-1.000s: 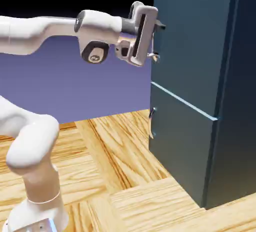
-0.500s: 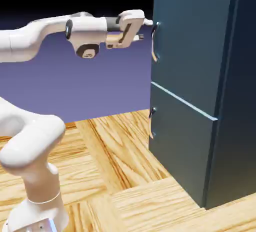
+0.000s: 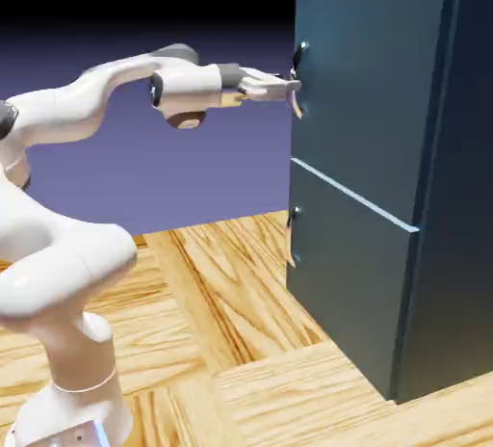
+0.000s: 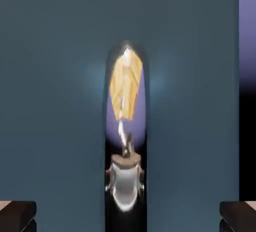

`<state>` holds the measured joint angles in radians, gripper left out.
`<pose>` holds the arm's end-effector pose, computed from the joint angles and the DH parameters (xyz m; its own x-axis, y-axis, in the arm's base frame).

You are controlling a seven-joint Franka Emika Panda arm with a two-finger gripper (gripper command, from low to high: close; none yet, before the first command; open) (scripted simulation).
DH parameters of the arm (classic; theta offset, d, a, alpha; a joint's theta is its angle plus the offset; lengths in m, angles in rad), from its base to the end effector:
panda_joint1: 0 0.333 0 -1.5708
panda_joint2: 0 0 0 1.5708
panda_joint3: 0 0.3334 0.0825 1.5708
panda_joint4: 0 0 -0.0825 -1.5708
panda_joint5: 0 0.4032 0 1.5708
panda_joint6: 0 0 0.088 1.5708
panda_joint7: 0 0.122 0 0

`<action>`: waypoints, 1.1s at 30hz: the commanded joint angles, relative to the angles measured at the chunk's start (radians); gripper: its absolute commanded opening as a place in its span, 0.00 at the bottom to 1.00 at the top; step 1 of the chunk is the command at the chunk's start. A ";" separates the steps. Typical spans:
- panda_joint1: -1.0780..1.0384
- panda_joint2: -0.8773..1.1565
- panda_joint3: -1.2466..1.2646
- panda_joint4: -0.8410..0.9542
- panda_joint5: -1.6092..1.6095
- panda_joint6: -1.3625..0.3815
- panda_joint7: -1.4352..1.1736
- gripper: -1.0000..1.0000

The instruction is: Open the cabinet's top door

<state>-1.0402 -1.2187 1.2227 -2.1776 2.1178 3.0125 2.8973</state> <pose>0.4382 0.2303 0.5850 0.0314 0.7060 -0.7075 0.0314 0.7068 0.7067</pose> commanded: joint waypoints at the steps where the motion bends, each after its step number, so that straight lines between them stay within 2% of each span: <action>1: 0.000 0.000 0.000 0.000 0.000 0.000 0.000 0.00; 2: 0.000 0.000 0.000 0.000 0.000 0.000 0.000 0.00; 12: 0.166 -0.310 -0.206 -0.335 0.068 -0.435 0.000 0.00; 20: 0.214 -0.522 -0.364 -0.564 0.057 -0.783 -0.001 0.00; 27: 0.317 -0.544 -0.610 -0.733 -0.081 -1.006 -0.121 0.00; 33: 0.300 -0.543 -0.828 -0.801 -0.225 -1.191 -0.189 0.00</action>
<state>-0.7399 -1.7620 0.3949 -2.9788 1.8915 1.8225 2.7088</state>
